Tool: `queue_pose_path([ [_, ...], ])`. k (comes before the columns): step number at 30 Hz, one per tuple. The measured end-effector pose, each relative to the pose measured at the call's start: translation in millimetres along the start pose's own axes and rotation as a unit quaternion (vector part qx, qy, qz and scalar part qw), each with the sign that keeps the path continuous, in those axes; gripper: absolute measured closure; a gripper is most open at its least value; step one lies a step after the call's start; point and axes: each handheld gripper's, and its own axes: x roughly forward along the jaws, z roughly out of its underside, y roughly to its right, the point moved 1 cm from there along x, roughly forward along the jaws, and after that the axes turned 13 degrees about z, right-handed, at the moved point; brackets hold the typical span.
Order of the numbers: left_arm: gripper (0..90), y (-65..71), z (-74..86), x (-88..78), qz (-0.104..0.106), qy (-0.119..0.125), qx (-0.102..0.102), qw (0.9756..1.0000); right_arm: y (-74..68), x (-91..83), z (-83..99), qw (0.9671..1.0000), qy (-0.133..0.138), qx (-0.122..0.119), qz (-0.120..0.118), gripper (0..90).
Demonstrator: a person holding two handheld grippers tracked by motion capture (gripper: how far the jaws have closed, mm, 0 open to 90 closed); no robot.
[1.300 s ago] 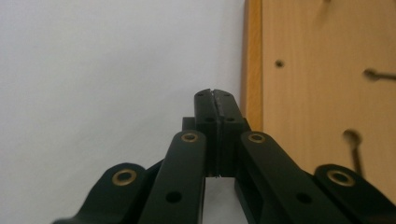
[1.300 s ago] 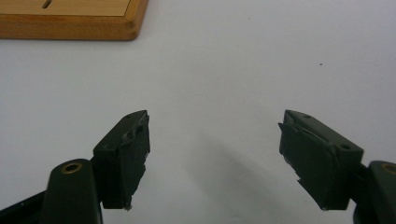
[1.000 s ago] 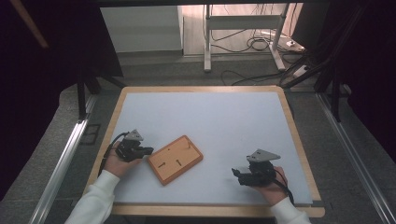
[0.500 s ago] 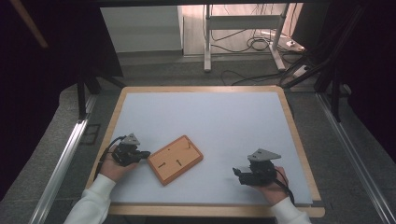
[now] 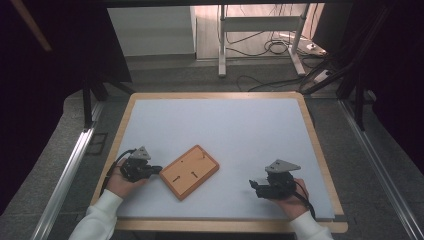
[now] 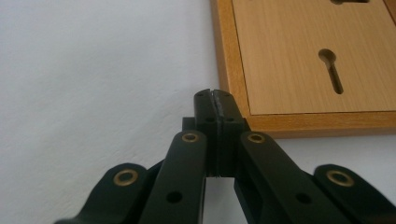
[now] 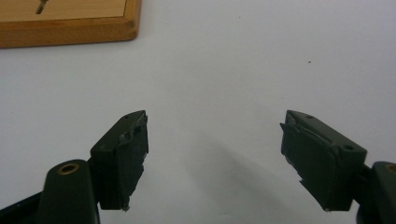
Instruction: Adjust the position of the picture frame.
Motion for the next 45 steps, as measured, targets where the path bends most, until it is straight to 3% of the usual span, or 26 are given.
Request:
queue_pose_path([
  [10,90.0,9.8,0.5,2.3,0.012,-0.008,0.014,0.9998,0.2,0.3,0.0,1.0000,0.000,0.001,0.000,23.4],
  [19,90.0,26.3,0.4,3.4,0.024,-0.004,0.025,0.9994,0.5,0.2,0.0,1.0000,-0.001,-0.003,0.000,23.5],
  [29,90.0,35.9,-1.2,9.3,0.038,-0.005,0.026,0.9989,0.3,0.5,-0.1,1.0000,-0.001,-0.003,0.000,23.5],
  [45,90.0,59.8,-15.1,26.3,0.059,-0.019,0.058,0.9964,1.3,0.7,0.0,1.0000,-0.001,-0.002,-0.001,23.4],
])
